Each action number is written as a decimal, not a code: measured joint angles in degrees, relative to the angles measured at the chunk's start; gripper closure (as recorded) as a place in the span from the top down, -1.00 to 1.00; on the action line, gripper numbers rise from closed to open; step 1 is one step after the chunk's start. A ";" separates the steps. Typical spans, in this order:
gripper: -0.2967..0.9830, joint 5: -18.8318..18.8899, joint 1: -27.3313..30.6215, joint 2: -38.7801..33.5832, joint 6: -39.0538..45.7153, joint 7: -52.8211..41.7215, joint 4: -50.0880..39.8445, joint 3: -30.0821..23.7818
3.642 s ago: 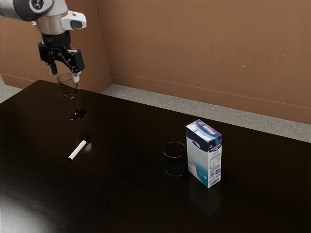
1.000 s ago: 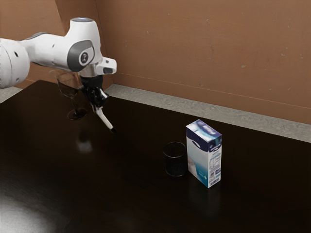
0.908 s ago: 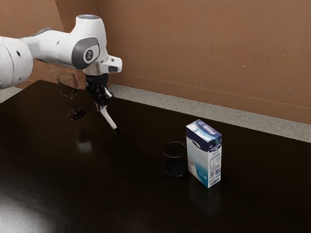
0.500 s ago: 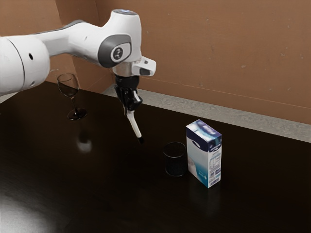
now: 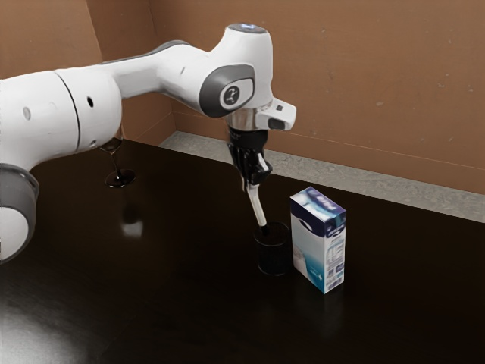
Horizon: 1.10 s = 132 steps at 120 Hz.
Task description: Put the marker into the pen holder.
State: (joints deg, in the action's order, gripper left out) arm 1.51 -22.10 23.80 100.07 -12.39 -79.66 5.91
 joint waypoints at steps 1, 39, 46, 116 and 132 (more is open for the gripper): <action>-0.69 0.00 0.00 0.04 0.02 0.04 0.01 -0.03; -0.69 0.02 0.19 3.24 1.39 1.20 3.14 -0.29; -0.69 0.04 0.14 3.44 1.59 1.37 3.21 -0.31; 0.40 5.40 8.62 -26.45 -10.76 3.20 -11.10 15.24; 0.46 4.64 45.90 -24.49 -11.38 3.06 -12.28 -3.83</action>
State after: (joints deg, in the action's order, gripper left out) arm 6.15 23.80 -0.68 88.69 -9.34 -91.93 2.08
